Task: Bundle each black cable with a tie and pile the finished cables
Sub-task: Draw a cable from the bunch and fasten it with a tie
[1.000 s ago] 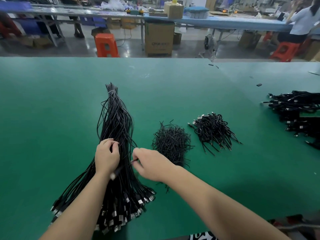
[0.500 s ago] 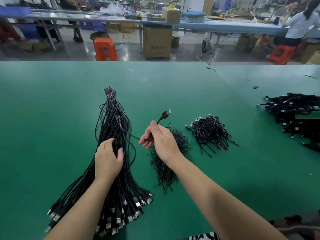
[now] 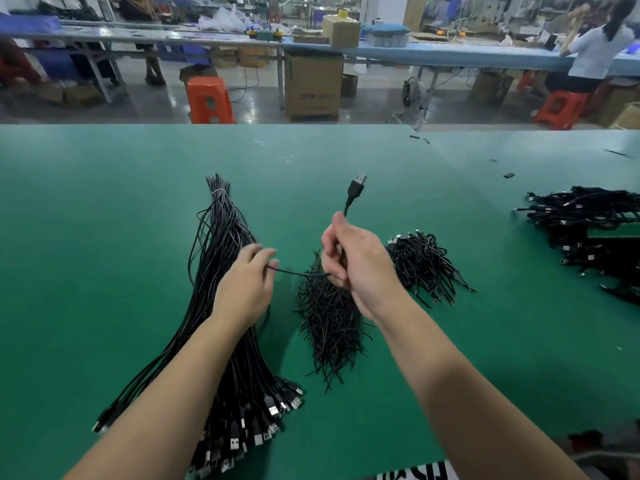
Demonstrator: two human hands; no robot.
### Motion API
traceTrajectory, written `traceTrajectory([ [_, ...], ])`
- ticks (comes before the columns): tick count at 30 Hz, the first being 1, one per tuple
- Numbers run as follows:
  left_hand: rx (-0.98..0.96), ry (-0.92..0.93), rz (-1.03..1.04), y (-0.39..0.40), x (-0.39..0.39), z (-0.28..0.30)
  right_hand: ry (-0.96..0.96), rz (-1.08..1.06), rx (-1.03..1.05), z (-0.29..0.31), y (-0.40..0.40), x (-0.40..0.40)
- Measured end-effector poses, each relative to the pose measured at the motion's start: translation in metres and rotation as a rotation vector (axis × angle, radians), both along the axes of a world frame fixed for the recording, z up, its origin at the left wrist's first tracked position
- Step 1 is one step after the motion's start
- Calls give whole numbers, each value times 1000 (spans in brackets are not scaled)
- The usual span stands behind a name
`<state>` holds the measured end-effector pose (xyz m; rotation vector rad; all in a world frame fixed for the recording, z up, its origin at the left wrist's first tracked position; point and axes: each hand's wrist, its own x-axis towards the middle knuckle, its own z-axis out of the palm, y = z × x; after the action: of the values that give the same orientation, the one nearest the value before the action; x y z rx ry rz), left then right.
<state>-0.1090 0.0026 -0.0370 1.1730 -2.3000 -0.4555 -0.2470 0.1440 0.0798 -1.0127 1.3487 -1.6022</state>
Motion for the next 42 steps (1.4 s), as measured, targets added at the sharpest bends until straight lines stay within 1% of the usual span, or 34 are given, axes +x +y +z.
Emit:
traceTrajectory([
  [3,143,-22,-85,-1,-8,3,-41,-26,-33,12,2,-14],
  [6,240,-14,-157,9,-10,3,-109,-95,-76,22,3,-31],
  [8,261,14,-175,19,-10,5,-169,-164,-127,28,3,-45],
  [10,226,79,-196,32,-10,9,-181,-230,-164,32,4,-61],
  [13,213,285,-188,50,-16,30,-177,-258,-170,32,5,-78],
  [15,144,424,-183,59,-20,52,-173,-248,-130,26,4,-81],
  [17,-8,506,-212,65,-23,76,-169,-244,-66,17,2,-77],
  [20,-240,527,-301,69,-27,108,-168,-229,24,3,-1,-69],
  [22,-385,490,-330,65,-28,119,-149,-195,60,-2,-2,-62],
  [24,-466,379,-312,54,-24,121,-108,-162,71,-5,-2,-56],
  [25,-460,266,-271,48,-21,119,-86,-149,73,-6,-1,-53],
  [26,-414,105,-209,41,-16,115,-59,-137,81,-6,-1,-51],
  [29,-145,-481,-66,19,1,101,26,-96,131,-6,1,-45],
  [31,59,-781,-26,12,12,91,7,-21,113,-8,2,-40],
  [32,130,-872,-2,11,17,88,-22,33,88,-9,2,-36],
  [33,153,-924,23,10,20,85,-49,86,65,-10,2,-32],
  [35,88,-963,62,12,23,87,-31,155,49,-14,1,-23],
  [36,30,-942,69,13,22,90,15,171,51,-15,-1,-20],
  [37,-28,-863,46,15,21,93,66,183,53,-17,-2,-15],
  [38,-47,-705,-17,18,18,98,102,196,54,-18,-3,-11],
  [39,8,-484,-108,21,15,105,114,206,52,-19,-4,-7],
  [41,300,58,-269,34,8,122,119,218,60,-21,-6,-1],
  [42,450,252,-315,42,5,129,126,221,72,-21,-5,2],
])
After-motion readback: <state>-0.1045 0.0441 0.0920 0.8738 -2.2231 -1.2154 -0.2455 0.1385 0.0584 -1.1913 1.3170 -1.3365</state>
